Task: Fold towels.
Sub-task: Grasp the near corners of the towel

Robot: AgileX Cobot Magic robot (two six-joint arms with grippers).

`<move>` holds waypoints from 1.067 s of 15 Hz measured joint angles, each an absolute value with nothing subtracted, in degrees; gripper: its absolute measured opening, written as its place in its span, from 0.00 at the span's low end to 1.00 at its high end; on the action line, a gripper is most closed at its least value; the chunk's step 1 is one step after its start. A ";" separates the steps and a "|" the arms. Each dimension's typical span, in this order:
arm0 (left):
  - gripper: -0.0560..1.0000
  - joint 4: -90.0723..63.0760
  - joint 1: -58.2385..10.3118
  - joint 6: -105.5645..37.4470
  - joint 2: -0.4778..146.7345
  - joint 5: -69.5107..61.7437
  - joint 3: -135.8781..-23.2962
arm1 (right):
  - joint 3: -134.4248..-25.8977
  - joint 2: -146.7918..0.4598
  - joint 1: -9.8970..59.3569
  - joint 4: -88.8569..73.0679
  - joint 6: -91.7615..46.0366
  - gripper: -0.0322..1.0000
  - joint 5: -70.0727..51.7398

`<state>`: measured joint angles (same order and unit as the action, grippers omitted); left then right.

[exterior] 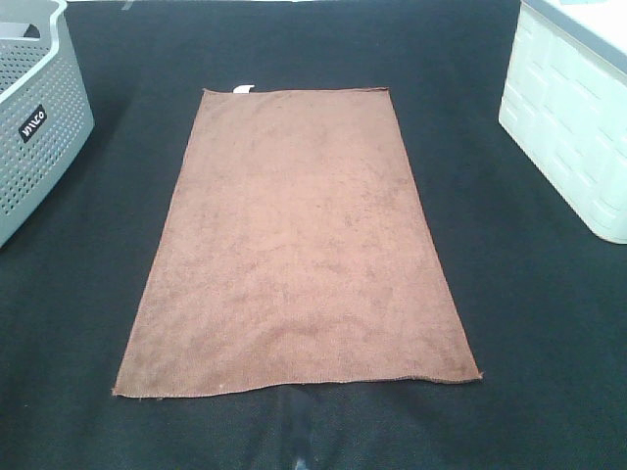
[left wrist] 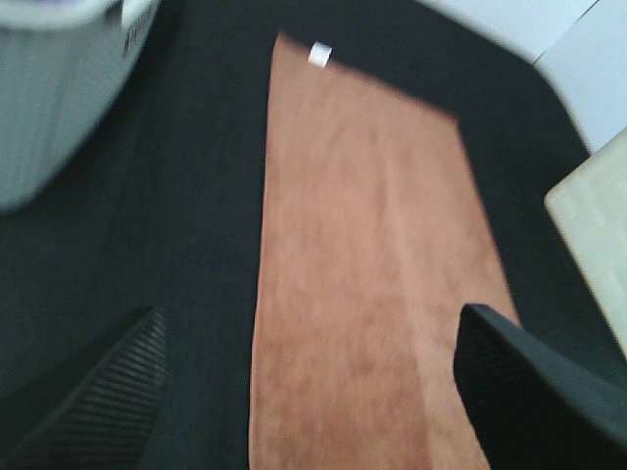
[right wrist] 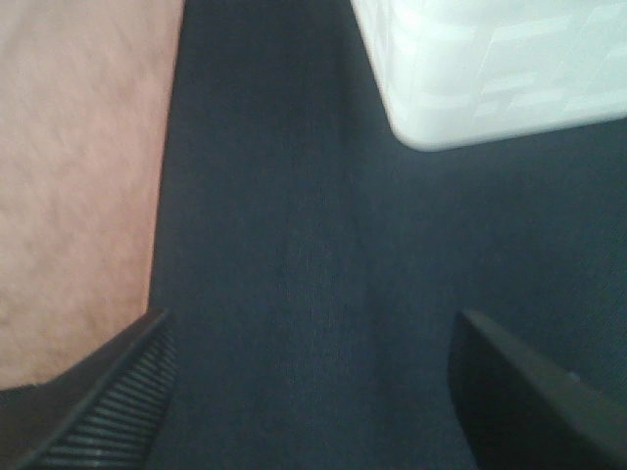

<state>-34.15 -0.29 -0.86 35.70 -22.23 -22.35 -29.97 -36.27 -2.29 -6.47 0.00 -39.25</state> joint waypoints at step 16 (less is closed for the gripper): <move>0.78 -85.31 -0.34 -60.62 101.53 -31.74 -33.00 | -40.74 -98.03 -2.29 -47.50 -38.50 0.76 -34.21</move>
